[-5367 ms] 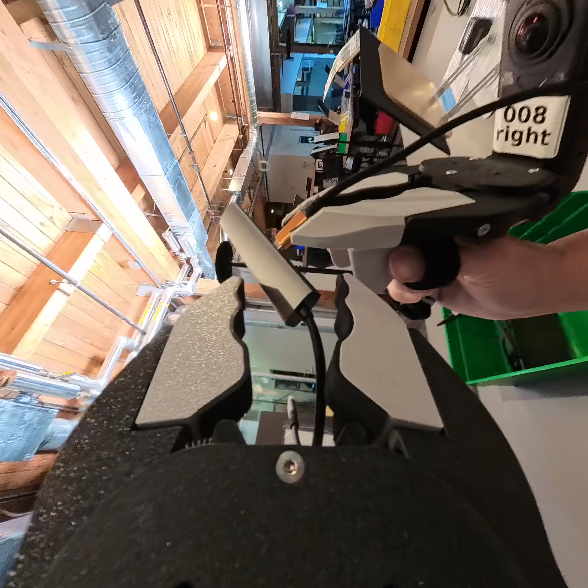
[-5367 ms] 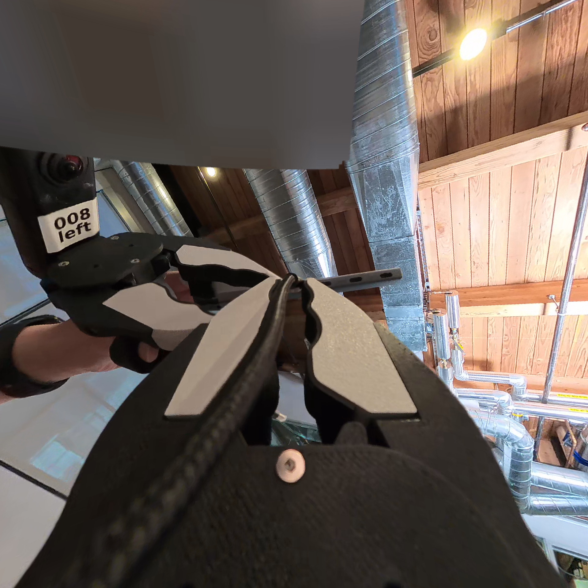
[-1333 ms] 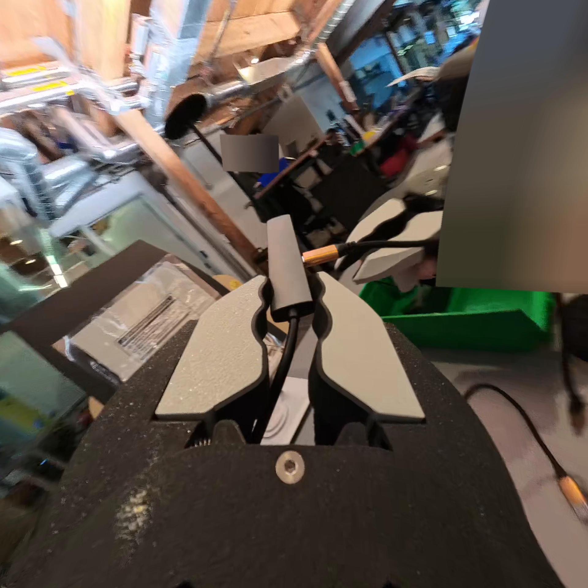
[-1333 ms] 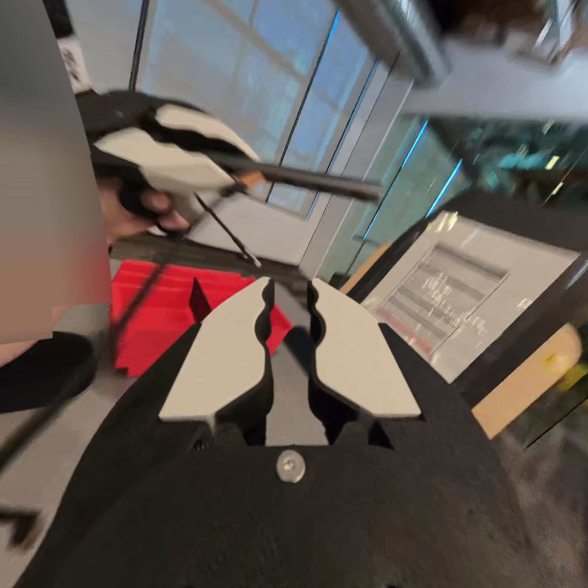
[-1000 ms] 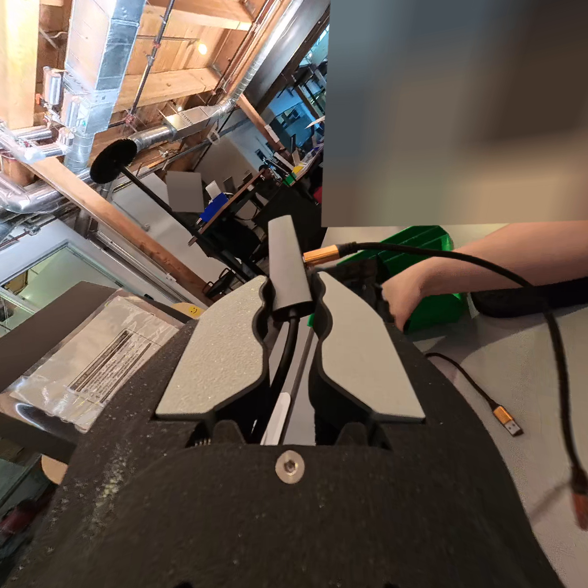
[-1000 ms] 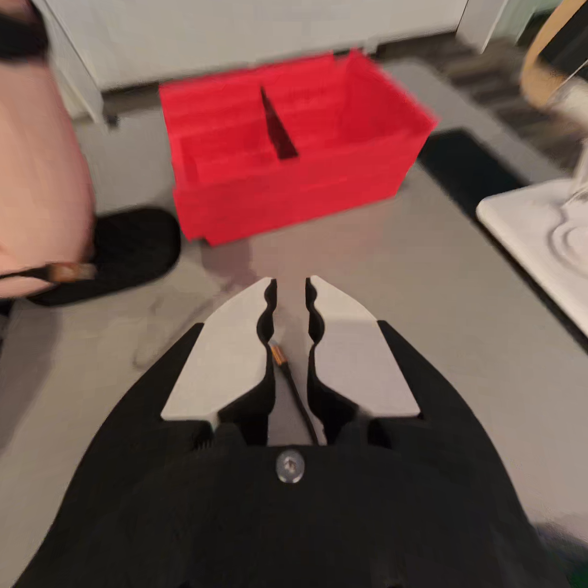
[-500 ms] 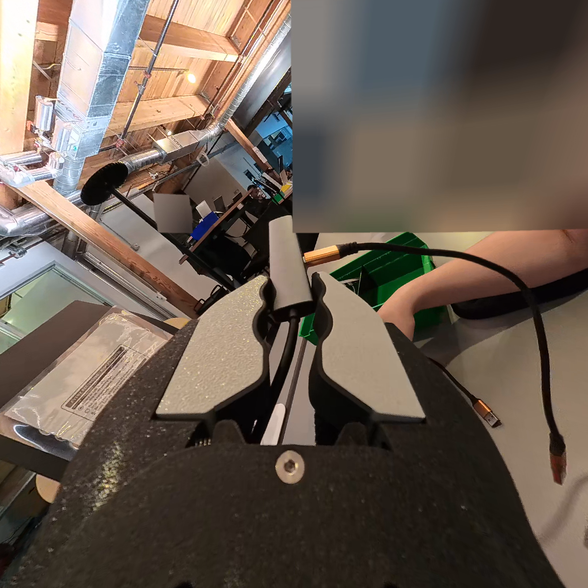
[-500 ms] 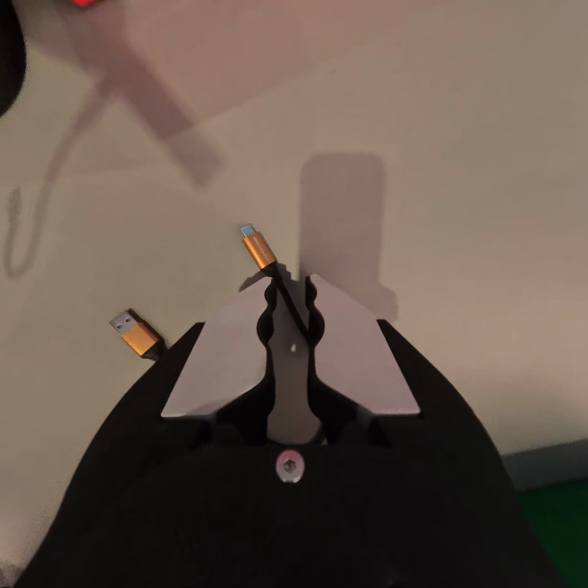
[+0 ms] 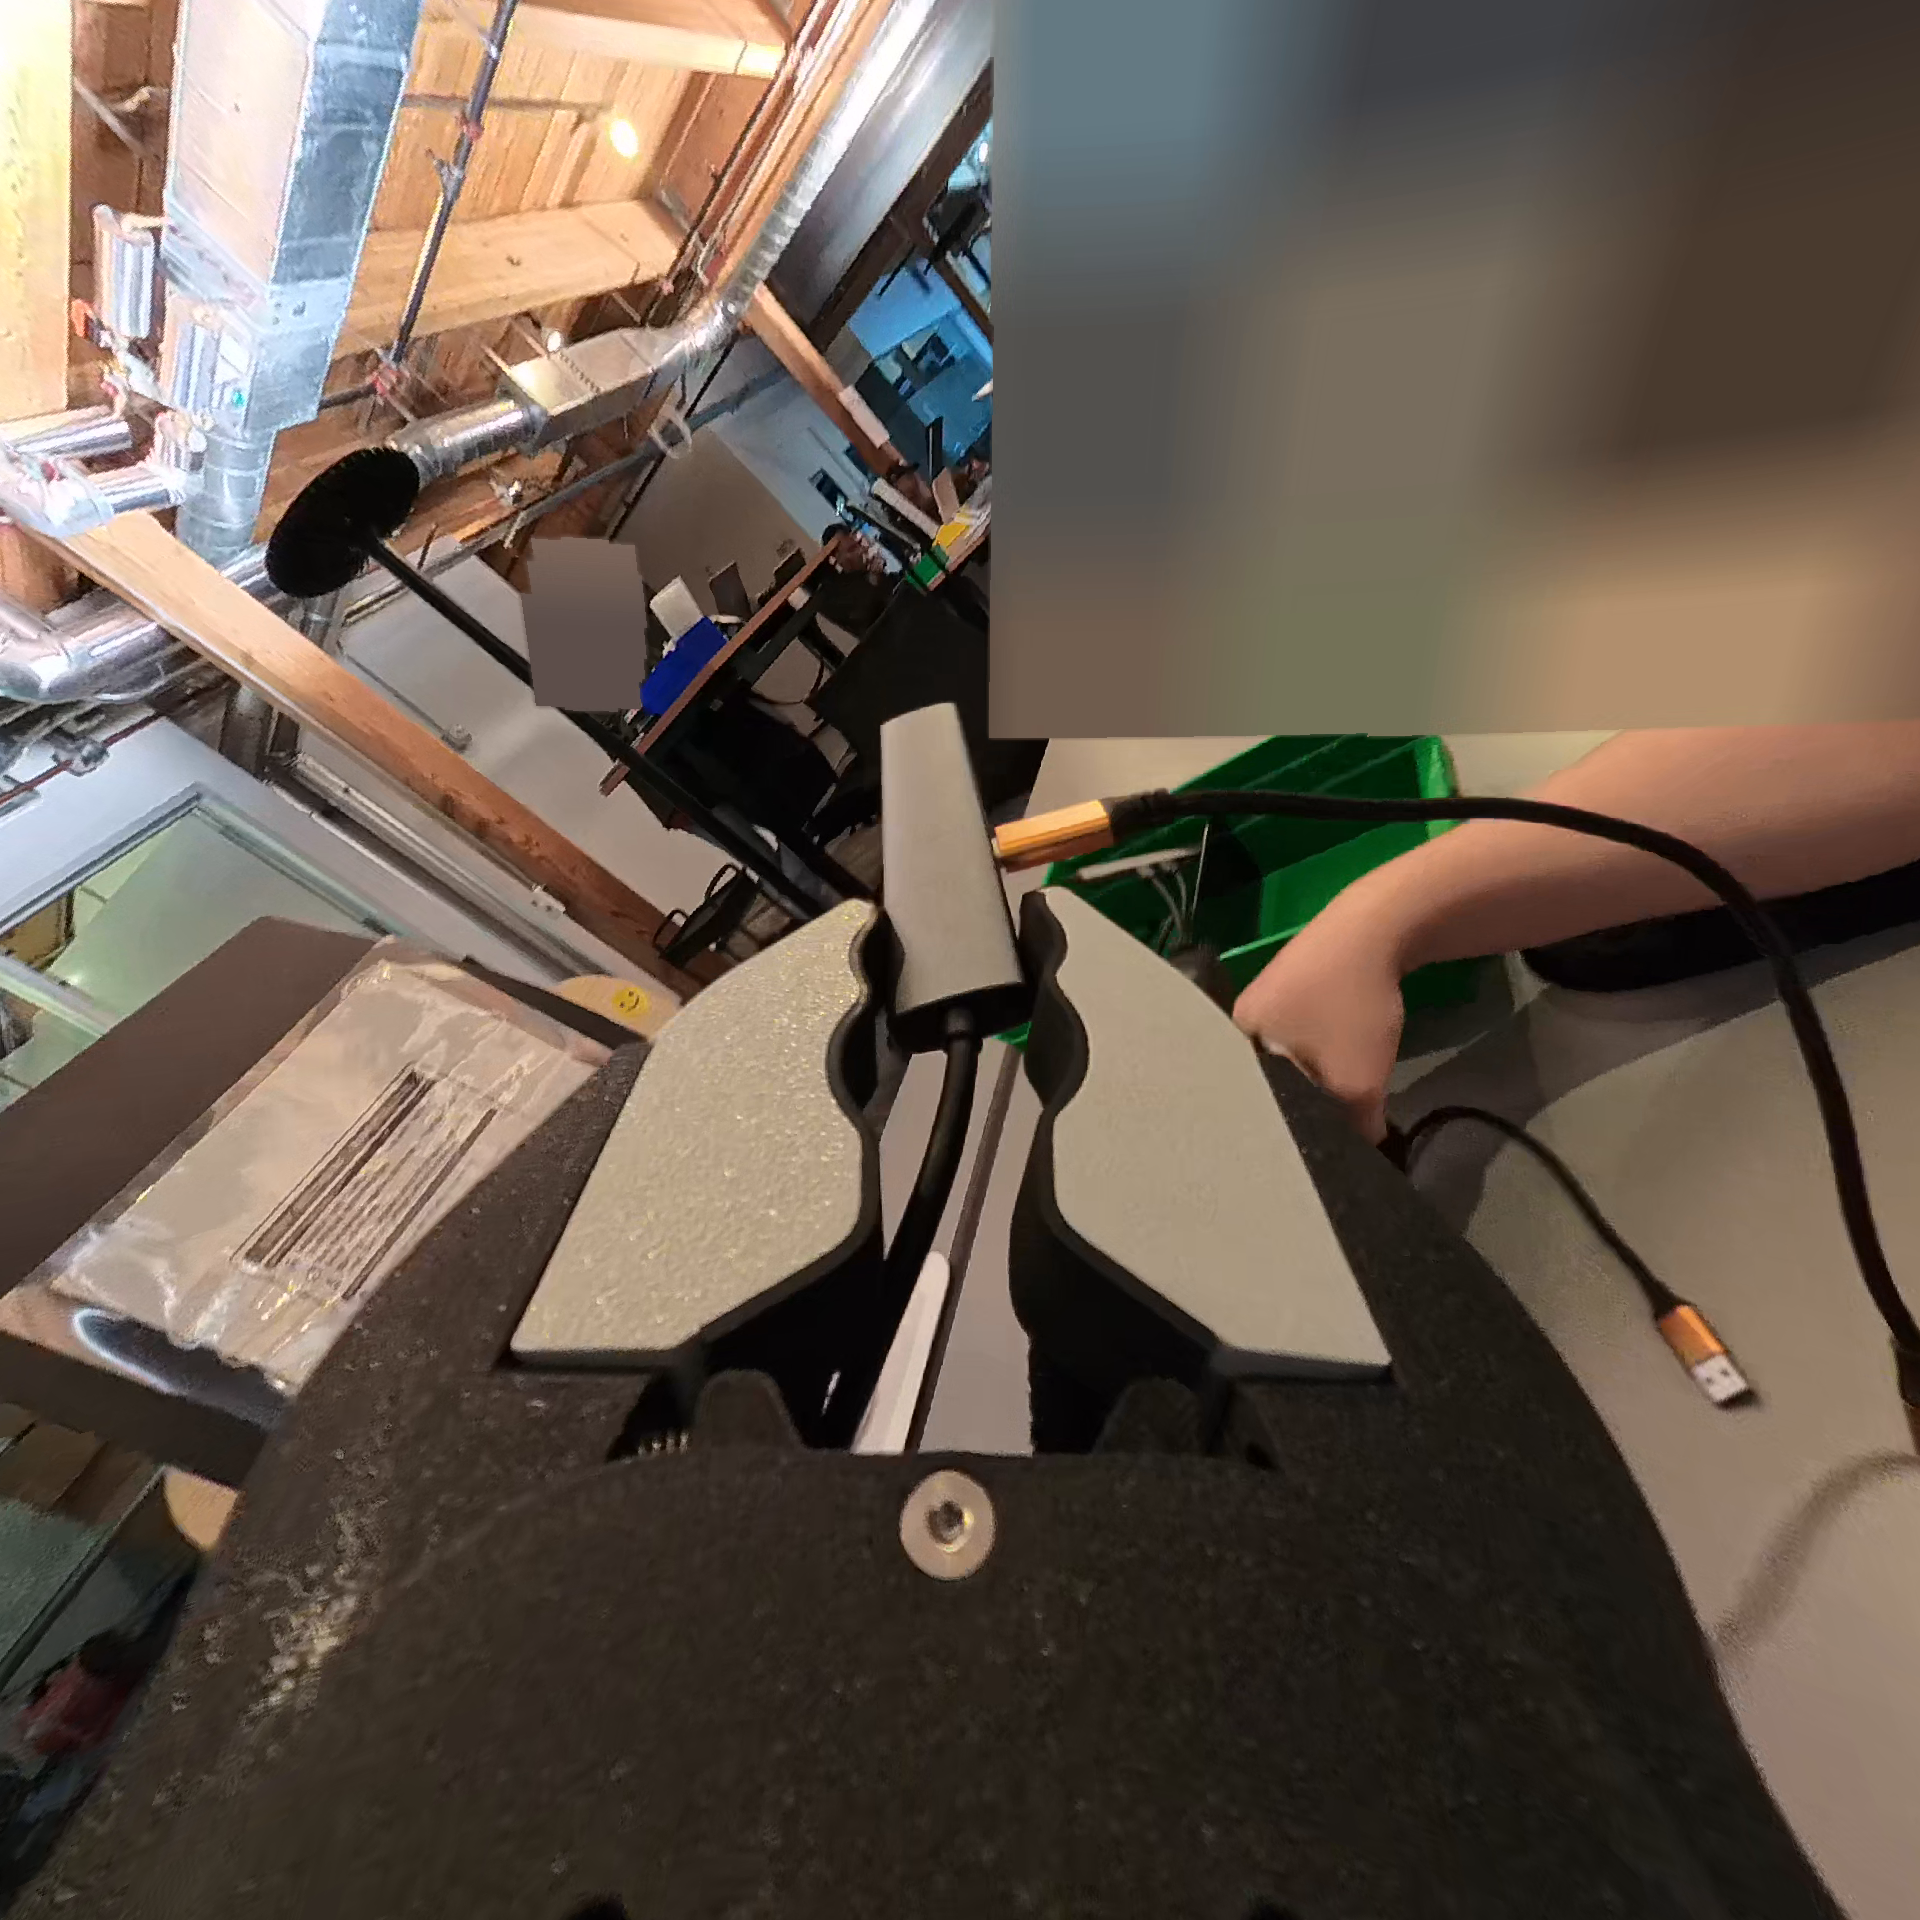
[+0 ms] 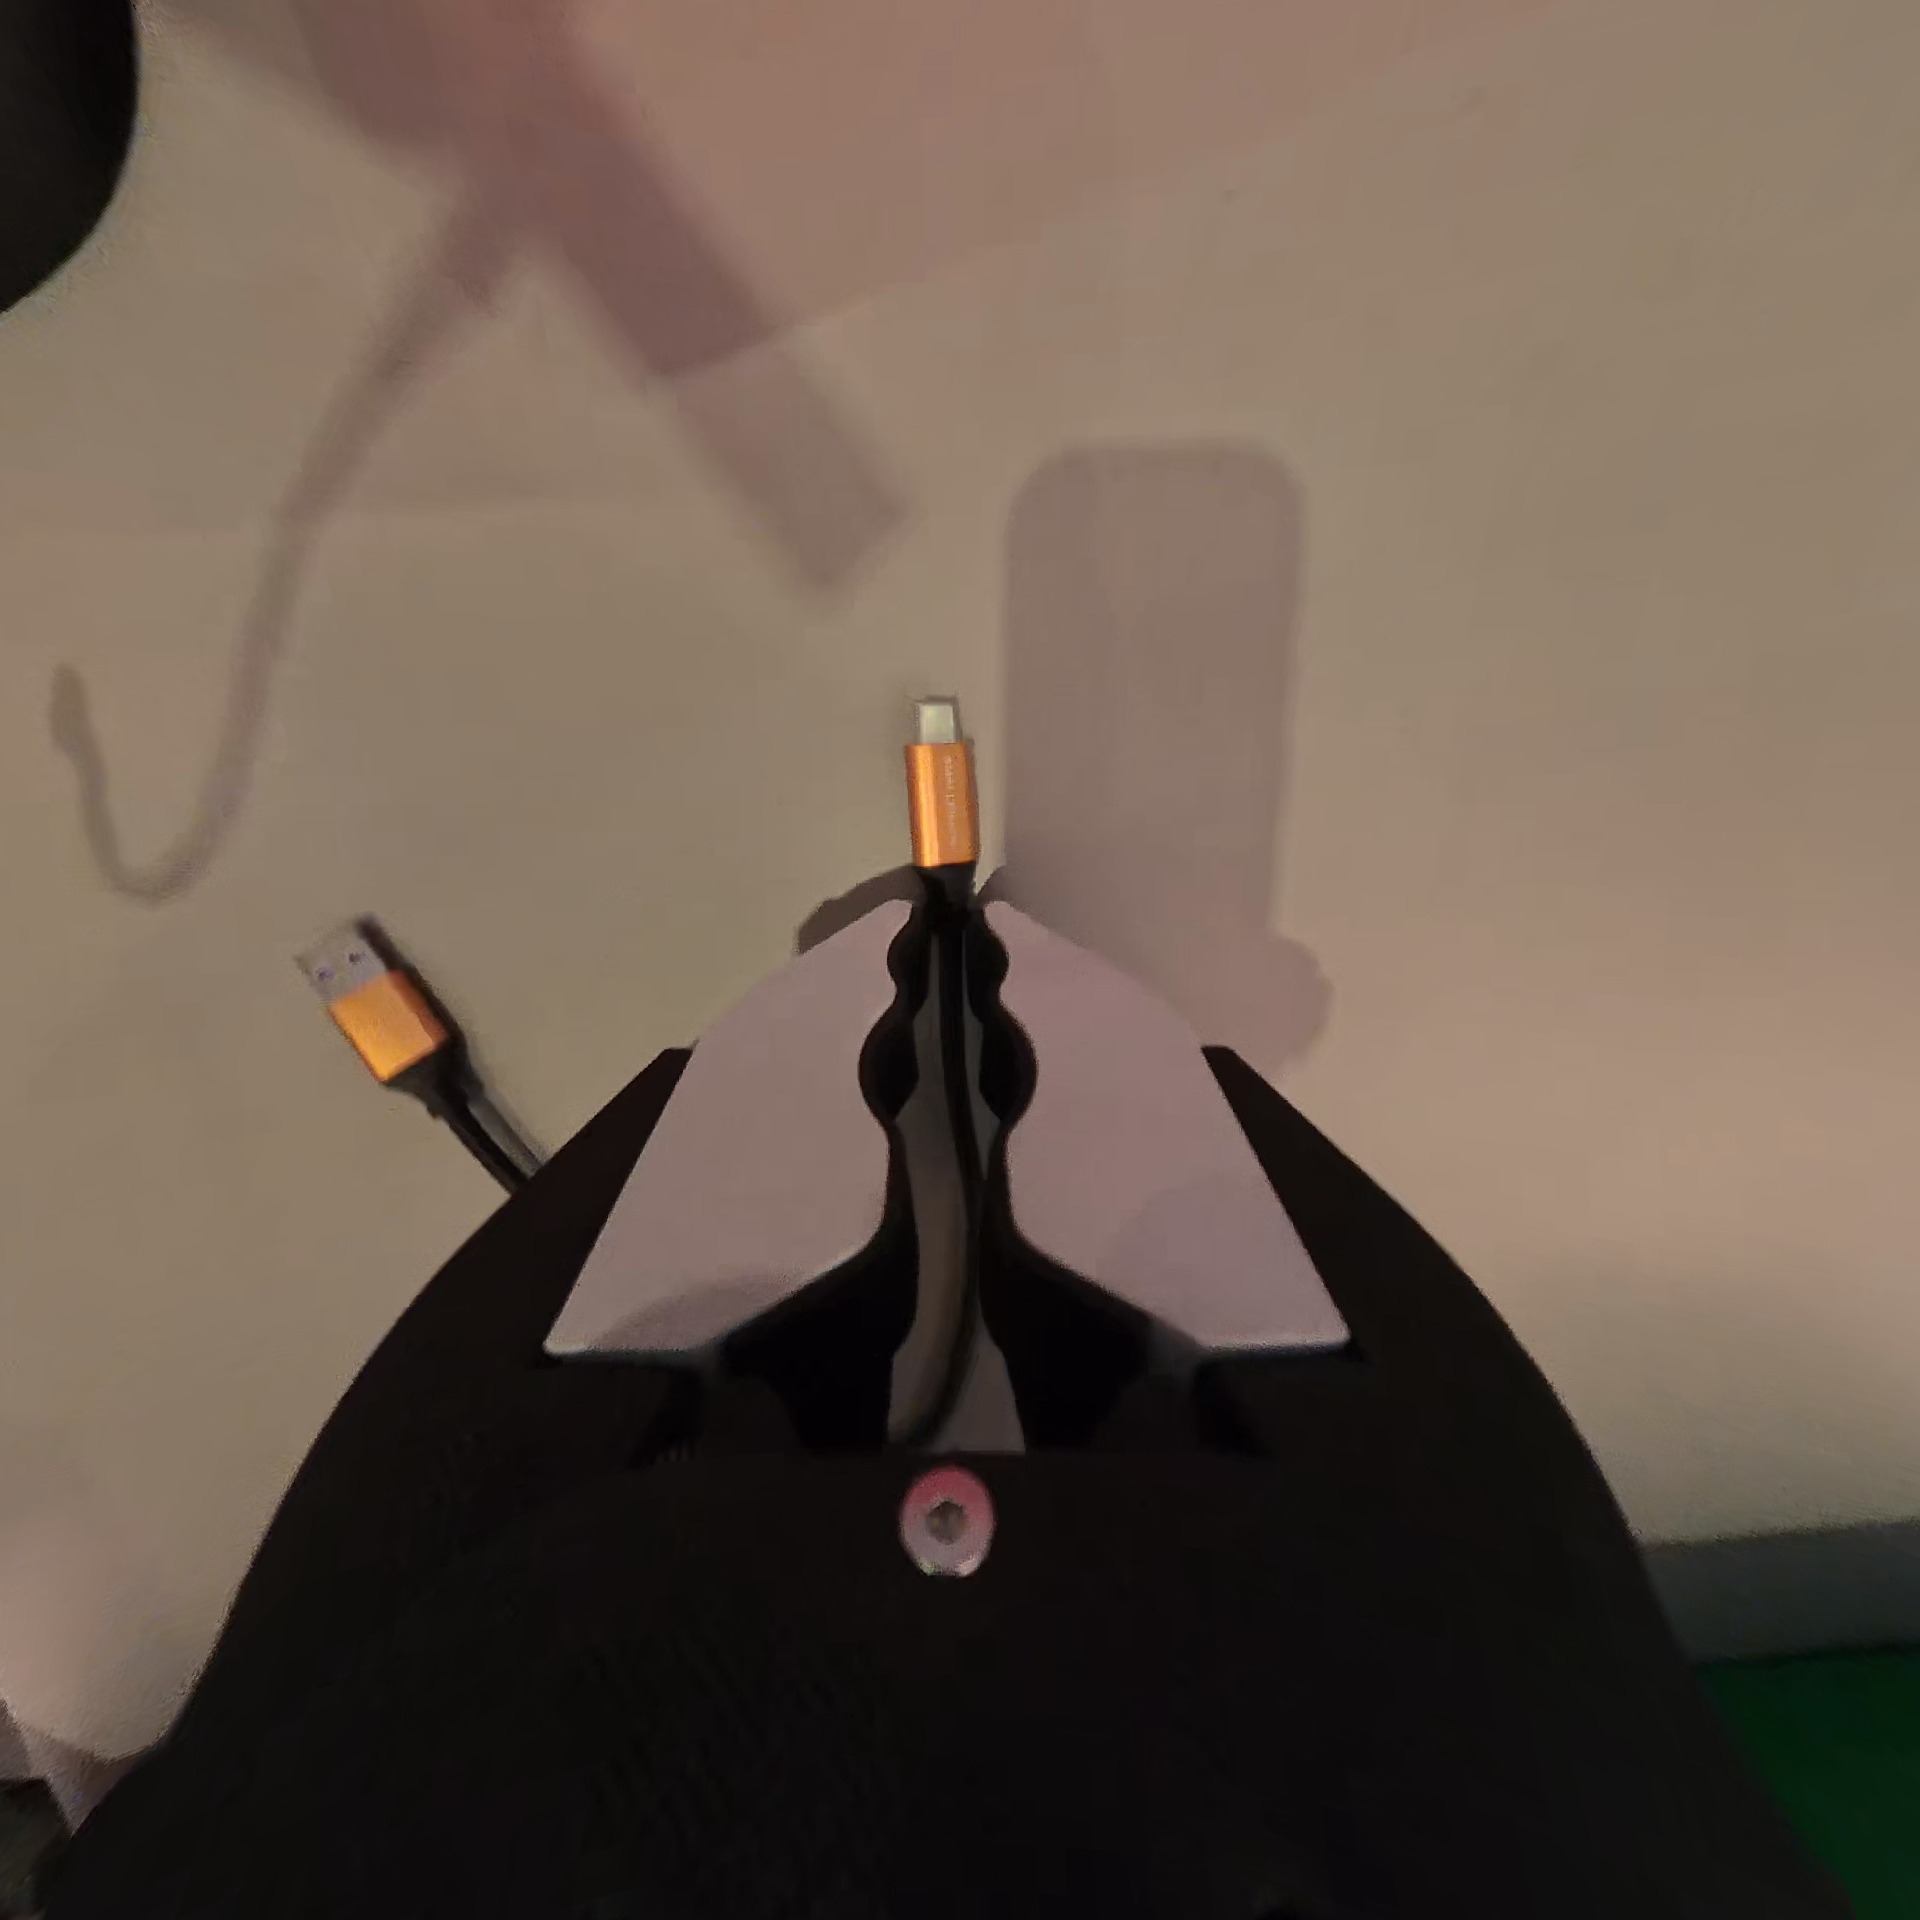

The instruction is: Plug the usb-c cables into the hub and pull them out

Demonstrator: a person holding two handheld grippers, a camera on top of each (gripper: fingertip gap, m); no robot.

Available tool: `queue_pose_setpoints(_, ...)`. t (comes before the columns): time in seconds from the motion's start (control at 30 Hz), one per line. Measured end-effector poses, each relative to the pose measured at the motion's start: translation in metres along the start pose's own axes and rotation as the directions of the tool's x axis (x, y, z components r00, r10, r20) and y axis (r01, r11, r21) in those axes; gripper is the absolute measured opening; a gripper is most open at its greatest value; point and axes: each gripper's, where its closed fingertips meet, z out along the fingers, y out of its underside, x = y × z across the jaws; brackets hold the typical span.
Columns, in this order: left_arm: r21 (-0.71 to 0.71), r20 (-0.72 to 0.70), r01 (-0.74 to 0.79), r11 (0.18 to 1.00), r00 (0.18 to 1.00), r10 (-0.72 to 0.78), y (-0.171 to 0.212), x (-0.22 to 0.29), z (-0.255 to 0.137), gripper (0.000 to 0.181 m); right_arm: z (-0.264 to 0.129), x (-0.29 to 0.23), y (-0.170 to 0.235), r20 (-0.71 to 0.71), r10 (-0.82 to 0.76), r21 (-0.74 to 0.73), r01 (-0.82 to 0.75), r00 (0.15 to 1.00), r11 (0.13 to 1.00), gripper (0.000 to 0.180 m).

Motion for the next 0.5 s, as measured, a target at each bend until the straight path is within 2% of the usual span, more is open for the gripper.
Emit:
queue_pose_setpoints(0.07,-0.054,0.013,-0.008,0.999,1.000,0.008,0.010,-0.002,0.004,0.024,-0.017,-0.003,-0.005,0.004,-0.005,0.037,0.005,1.000,0.999,0.008)
queue_pose_setpoints(0.17,-0.116,0.020,-0.008,0.993,1.000,0.011,0.024,-0.005,0.007,0.024,-0.063,-0.004,-0.016,-0.023,0.023,0.152,-0.019,0.999,0.988,0.007)
queue_pose_setpoints(0.37,-0.157,0.020,0.021,0.987,1.000,-0.018,0.035,-0.006,0.013,0.024,-0.160,0.014,-0.010,-0.211,0.138,0.351,-0.057,0.968,0.935,0.007)
queue_pose_setpoints(0.5,-0.267,0.056,0.054,0.962,0.998,-0.040,0.058,-0.011,0.029,0.023,-0.211,0.005,-0.014,-0.338,0.134,0.461,0.039,0.932,0.887,0.007)
